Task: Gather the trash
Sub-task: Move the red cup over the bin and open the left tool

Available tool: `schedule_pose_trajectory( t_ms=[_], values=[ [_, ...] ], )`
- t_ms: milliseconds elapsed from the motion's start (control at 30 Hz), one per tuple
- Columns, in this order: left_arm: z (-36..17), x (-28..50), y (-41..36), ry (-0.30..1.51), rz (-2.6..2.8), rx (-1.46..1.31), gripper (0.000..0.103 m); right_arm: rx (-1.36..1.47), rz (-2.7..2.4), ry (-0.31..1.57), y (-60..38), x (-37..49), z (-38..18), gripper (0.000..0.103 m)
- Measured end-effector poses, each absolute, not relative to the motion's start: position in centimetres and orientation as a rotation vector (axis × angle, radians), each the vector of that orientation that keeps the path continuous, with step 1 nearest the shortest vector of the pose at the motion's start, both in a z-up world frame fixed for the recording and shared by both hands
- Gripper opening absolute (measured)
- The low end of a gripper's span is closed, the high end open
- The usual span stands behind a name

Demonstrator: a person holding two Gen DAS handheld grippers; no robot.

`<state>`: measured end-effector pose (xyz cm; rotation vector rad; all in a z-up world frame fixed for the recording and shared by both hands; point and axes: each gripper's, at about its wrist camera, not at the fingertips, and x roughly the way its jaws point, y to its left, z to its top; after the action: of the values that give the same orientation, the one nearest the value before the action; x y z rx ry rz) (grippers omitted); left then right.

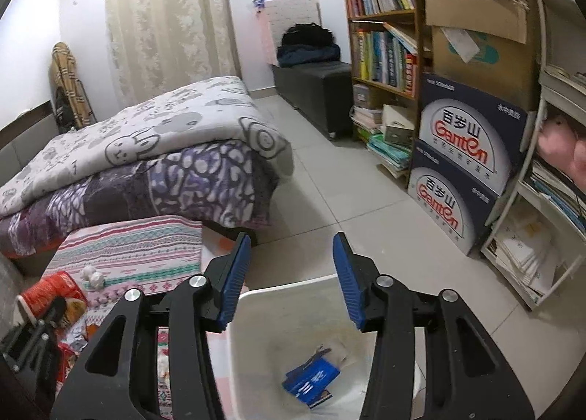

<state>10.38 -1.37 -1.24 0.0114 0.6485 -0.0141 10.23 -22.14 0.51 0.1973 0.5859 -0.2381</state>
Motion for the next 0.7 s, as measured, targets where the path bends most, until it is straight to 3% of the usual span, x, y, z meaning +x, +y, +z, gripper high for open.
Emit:
schedule_pose_trajectory(
  t_ms=[200, 367, 533, 567, 600, 667, 700],
  values=[
    [-2.6, 11.2, -5.6, 0.697, -0.148, -0.001, 0.003, 0.217, -0.295, 0.599, -24.8, 10.1, 0.1, 0.062],
    [-3.7, 11.9, -8.9, 0.765, -0.294, -0.044, 0.003, 0.284, -0.356, 0.611, -27.6, 9.8, -0.2, 0.084],
    [-4.6, 12.1, -10.7, 0.815, -0.419, -0.099, 0.005, 0.334, -0.391, 0.626, -29.6, 9.7, -0.5, 0.090],
    [-4.6, 12.1, -10.8, 0.821, -0.435, -0.111, 0.012, 0.337, -0.393, 0.628, -29.7, 9.8, -0.5, 0.091],
    [-4.7, 12.3, -10.9, 0.827, -0.446, -0.121, 0.032, 0.341, -0.395, 0.632, -29.9, 9.8, -0.5, 0.092],
    [-4.8, 12.3, -10.9, 0.834, -0.473, -0.161, 0.057, 0.344, -0.395, 0.636, -30.0, 9.8, -0.6, 0.094],
    [-4.8, 12.3, -10.8, 0.832, -0.477, -0.173, 0.059, 0.344, -0.394, 0.637, -29.9, 9.8, -0.6, 0.094]
  ],
)
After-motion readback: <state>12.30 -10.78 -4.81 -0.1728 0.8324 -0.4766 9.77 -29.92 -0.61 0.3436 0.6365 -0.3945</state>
